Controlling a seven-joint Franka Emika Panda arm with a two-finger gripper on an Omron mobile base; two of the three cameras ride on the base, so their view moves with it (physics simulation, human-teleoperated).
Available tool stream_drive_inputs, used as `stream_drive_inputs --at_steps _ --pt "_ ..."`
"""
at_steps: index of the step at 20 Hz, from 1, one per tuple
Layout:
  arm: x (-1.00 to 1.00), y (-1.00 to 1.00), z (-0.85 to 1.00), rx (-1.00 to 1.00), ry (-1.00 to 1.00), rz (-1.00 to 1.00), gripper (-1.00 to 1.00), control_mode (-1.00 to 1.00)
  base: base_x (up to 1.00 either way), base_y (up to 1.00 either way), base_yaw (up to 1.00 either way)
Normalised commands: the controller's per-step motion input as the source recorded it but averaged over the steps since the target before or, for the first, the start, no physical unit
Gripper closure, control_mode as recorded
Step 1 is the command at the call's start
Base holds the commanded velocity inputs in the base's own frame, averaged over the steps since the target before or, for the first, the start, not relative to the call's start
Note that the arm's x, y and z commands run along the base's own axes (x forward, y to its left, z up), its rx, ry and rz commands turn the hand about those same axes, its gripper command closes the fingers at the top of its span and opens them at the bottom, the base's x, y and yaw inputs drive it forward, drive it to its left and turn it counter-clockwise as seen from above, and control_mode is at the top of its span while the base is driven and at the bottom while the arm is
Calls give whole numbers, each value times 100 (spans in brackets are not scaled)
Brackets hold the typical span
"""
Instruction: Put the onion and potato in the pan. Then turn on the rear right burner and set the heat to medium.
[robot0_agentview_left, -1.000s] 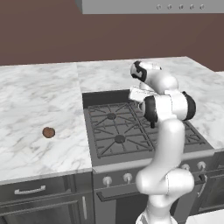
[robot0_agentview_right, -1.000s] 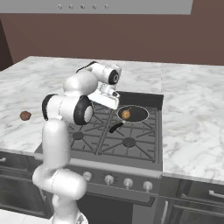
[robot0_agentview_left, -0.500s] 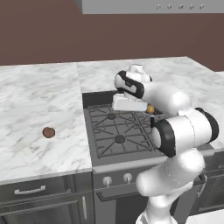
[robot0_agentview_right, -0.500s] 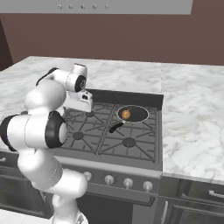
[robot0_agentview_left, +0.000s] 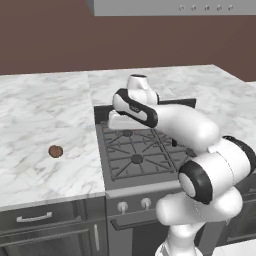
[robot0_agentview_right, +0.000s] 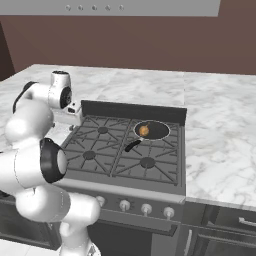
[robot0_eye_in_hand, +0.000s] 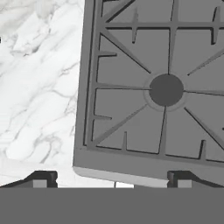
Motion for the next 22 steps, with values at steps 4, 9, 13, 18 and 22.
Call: stream_drive_inputs --at_steps 4,9,13,18,22 --pt "45 53 3 0 0 0 -100 -100 0 0 0" --pt "58 61 0 0 0 0 -100 -100 0 0 0" --pt "47 64 0 0 0 0 -100 -100 0 0 0" --pt "11 75 -3 0 0 1 -100 -100 0 0 0" --pt "1 79 -8 0 0 4 -100 -100 0 0 0"
